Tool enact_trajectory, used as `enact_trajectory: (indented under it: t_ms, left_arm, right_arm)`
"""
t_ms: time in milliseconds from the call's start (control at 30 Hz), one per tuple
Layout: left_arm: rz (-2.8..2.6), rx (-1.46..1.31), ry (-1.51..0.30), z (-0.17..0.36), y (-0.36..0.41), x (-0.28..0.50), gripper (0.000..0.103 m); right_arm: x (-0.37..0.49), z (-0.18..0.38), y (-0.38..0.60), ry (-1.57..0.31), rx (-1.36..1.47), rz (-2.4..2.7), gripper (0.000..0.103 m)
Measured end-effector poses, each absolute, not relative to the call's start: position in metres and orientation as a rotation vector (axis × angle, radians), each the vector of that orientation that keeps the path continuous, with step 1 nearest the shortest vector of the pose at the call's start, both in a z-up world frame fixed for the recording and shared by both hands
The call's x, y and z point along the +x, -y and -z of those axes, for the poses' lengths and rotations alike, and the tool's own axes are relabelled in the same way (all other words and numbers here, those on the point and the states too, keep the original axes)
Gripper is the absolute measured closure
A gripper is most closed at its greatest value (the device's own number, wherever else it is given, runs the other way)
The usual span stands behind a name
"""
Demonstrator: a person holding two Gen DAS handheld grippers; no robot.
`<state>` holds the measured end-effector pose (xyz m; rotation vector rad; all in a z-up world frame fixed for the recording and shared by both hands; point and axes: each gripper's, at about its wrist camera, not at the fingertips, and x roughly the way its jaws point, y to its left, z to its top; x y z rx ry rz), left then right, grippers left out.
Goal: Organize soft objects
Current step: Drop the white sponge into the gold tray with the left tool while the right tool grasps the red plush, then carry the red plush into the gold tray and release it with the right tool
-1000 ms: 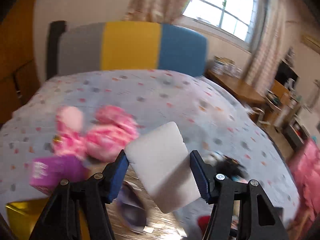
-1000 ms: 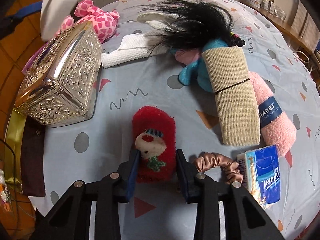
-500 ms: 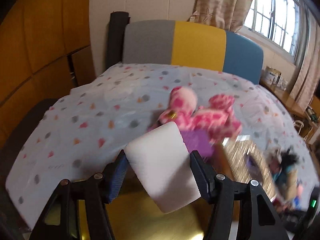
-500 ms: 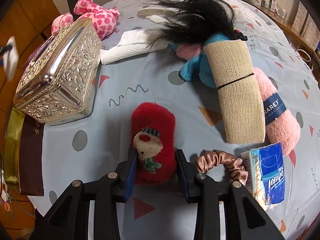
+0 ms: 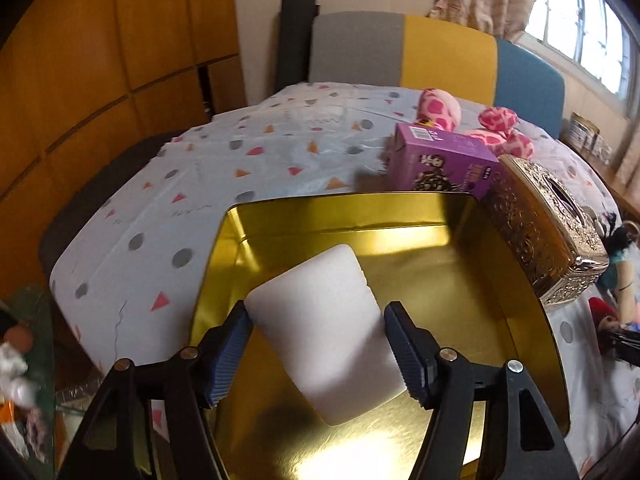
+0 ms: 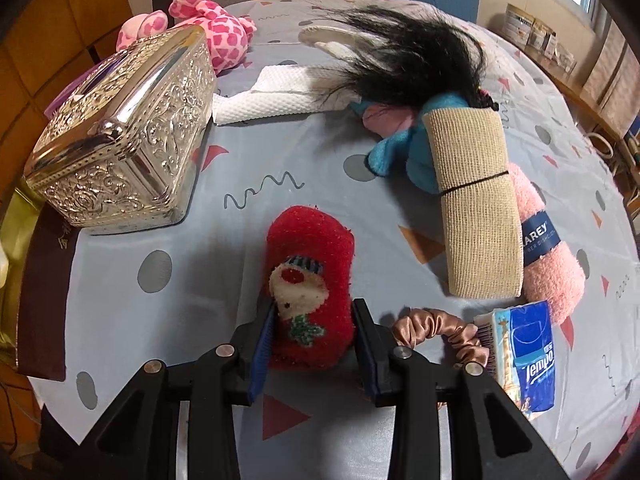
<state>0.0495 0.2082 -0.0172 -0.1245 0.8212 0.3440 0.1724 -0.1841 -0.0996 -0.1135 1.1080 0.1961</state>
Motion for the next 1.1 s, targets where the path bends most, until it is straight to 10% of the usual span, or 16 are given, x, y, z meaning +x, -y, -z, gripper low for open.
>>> enact_trajectory:
  t_ms: [267, 400, 1100]
  left_arm:
    - [-0.367, -0.120, -0.731, -0.001, -0.207, 0.024, 0.031]
    - [-0.417, -0.093, -0.684, -0.015, -0.206, 0.017, 0.013]
    - [-0.471, -0.049, -0.586, -0.047, -0.213, -0.015, 0.006]
  right_arm:
    - [0.166, 0.101, 0.172, -1.109, -0.115, -0.184, 0.068]
    - [0.165, 0.104, 0.173, -1.123, -0.071, -0.202, 0.067]
    - [0.163, 0.091, 0.158, -1.091, -0.034, -0.123, 0.078]
